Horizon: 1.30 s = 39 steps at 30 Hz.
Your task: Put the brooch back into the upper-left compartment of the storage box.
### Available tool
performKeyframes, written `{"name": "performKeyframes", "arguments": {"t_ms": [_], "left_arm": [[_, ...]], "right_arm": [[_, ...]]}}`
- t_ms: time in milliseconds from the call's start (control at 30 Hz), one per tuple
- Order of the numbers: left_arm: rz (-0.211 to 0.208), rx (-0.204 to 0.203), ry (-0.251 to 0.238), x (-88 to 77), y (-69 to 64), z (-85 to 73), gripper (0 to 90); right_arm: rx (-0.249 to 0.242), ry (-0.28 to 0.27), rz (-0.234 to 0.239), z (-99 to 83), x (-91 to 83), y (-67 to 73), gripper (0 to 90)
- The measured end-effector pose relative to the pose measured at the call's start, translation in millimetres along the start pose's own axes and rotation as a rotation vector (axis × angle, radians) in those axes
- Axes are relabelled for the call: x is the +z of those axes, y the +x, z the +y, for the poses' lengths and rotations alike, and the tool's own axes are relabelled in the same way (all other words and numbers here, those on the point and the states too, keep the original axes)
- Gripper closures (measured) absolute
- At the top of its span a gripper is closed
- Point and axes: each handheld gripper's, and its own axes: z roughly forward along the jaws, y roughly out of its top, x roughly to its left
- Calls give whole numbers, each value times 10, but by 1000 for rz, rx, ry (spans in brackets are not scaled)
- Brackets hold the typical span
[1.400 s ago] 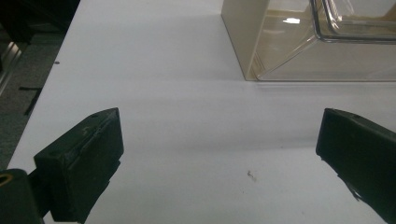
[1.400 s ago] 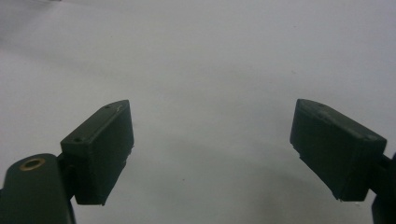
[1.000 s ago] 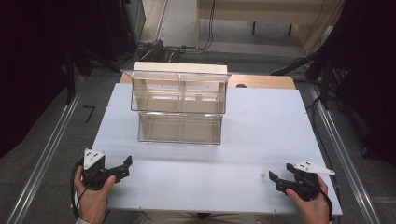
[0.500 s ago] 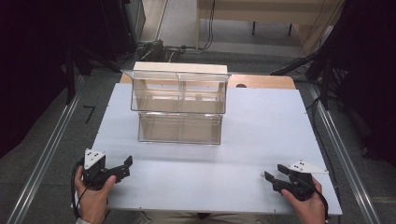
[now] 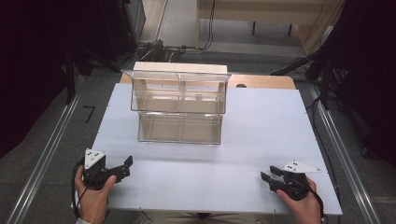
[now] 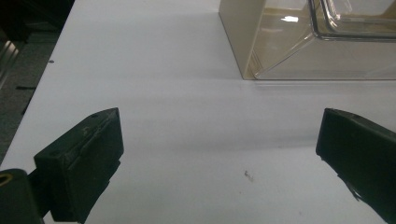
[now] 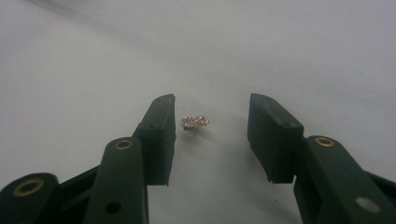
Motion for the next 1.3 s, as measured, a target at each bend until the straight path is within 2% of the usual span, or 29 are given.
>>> {"name": "performKeyframes", "arguments": {"t_ms": [167,300,467,633,1300], "left_arm": [[-1,-1,0,1,0,0,14],[-1,-1,1,2,-1,0,14],[-4,1,2,5,-4,-1,14],[-5,1,1,4,-5,-1,14],[-8,1,-1,-3,-4,1,14]], "right_arm": [[-9,2,13,6,5,8,609],[-13,11,26,6,24,11,628],[-18,16,30,10,34,7,714],[-28,18,37,13,39,9,757],[2,12,49,15,6,-25,766]]}}
